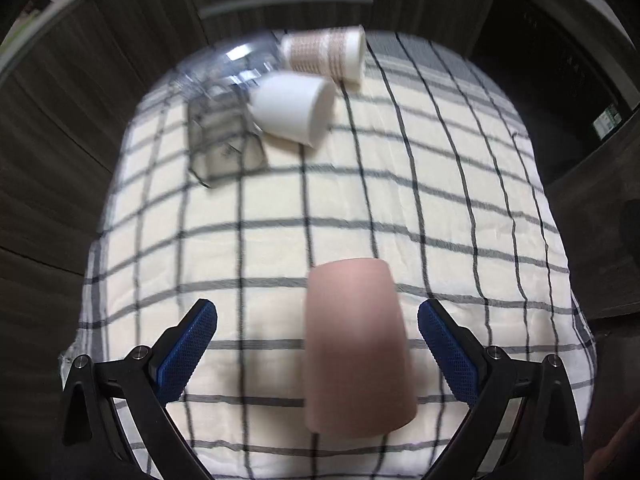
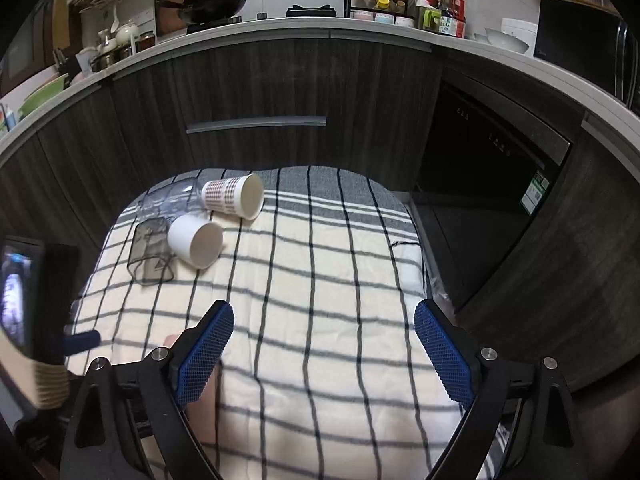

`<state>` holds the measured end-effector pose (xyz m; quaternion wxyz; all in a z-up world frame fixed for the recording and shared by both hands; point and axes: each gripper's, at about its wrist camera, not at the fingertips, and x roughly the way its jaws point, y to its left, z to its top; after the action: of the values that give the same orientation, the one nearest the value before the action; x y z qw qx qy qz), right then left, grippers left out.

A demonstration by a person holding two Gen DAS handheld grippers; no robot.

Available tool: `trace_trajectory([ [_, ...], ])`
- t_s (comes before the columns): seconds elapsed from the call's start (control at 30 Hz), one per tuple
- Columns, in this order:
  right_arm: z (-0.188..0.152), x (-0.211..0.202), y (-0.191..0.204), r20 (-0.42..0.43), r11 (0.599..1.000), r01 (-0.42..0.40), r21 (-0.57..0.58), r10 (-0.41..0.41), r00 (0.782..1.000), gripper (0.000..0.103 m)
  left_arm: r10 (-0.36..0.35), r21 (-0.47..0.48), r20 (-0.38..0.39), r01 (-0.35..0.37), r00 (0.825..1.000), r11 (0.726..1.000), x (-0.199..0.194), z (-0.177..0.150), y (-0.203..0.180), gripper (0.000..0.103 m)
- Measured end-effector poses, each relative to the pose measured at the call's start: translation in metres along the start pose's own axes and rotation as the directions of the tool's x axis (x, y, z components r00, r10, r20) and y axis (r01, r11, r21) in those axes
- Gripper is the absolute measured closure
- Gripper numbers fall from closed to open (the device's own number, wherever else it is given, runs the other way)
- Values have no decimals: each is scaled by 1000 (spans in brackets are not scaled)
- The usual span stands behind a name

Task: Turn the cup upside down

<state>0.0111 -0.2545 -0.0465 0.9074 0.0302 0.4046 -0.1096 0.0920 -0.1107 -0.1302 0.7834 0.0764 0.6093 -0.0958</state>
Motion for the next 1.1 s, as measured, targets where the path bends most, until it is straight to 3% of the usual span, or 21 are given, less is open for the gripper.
trace_trajectory([
  [0.1, 7, 11, -8, -18, 999, -21, 31, 21, 1000, 11, -3, -5, -116, 2, 993, 1000, 19, 11, -2, 2],
  [0.17, 10, 20, -12, -33, 998, -36, 52, 38, 999, 11, 22, -16, -184, -25, 983, 1000, 31, 17, -2, 7],
  [0.27, 13, 34, -17, -69, 993, -75, 87, 81, 994, 11, -18, -41, -279, 7, 960, 999, 48, 23, -2, 6],
  [0.53, 10, 63, -26, -125, 980, -126, 156, 146, 981, 11, -32, -16, -377, 28, 926, 999, 69, 27, -14, 8],
  [0.73, 8, 73, -34, -137, 975, -124, 185, 150, 979, 11, -84, -34, -418, 77, 904, 996, 87, 27, -25, 36],
  [0.97, 4, 77, -38, -151, 972, -118, 203, 150, 977, 11, -96, -39, -393, 88, 914, 995, 86, 23, -28, 37],
  [1.1, 2, 74, -34, -151, 971, -122, 203, 154, 977, 11, -80, -23, -335, 77, 939, 997, 68, 22, -20, 37],
])
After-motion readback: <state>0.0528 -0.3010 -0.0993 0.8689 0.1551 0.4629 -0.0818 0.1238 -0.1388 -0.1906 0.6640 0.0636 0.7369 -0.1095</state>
